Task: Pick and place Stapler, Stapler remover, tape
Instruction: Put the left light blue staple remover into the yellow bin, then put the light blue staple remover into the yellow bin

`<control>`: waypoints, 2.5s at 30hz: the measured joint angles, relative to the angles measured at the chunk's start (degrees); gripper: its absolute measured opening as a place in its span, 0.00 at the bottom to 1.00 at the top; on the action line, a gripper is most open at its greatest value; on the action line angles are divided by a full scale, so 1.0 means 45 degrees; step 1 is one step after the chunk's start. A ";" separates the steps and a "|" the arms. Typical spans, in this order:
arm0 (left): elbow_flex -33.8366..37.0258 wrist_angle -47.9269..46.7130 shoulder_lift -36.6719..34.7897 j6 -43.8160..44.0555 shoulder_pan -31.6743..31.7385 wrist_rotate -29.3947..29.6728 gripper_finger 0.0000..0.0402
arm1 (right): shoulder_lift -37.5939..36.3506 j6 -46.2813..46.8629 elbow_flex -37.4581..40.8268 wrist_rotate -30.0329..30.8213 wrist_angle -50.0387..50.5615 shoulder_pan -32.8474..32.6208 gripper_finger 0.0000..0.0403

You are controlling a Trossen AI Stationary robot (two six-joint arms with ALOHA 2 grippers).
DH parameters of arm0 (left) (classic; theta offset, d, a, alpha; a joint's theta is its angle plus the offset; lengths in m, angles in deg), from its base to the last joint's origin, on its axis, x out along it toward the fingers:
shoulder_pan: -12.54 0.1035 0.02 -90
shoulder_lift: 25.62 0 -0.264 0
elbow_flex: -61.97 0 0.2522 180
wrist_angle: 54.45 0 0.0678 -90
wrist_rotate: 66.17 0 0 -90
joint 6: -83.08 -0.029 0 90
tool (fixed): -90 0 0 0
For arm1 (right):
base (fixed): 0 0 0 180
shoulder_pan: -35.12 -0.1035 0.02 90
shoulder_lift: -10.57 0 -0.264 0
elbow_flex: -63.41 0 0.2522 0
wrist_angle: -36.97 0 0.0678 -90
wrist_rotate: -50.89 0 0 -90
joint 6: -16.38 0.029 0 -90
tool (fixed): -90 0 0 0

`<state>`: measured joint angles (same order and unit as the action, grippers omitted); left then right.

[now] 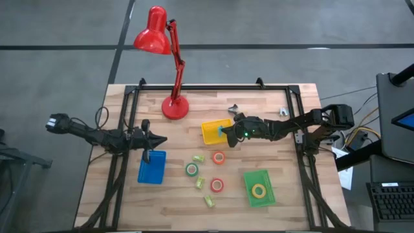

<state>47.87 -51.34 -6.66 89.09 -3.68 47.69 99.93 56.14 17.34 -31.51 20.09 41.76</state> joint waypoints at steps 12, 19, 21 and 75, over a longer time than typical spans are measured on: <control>0.0000 0.0002 -0.0004 0.0002 -0.0001 0.0004 0.02 | -0.0315 -0.0385 -0.0035 -0.0016 0.0346 0.0054 0.22; 0.0000 -0.0002 0.0000 0.0000 0.0004 0.0003 0.02 | -0.2231 -0.3339 -0.0056 -0.0032 0.1243 0.0357 0.28; 0.0000 0.0002 -0.0005 -0.0002 0.0004 0.0005 0.02 | -0.2786 -0.3901 -0.0059 -0.0025 0.2274 0.0612 0.28; 0.0000 -0.0002 -0.0004 -0.0002 0.0003 0.0004 0.02 | -0.5289 0.2940 0.0101 0.5323 1.7055 0.5402 0.13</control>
<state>47.87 -51.35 -6.67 89.09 -3.67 47.71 76.13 69.37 17.79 -7.56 96.84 66.06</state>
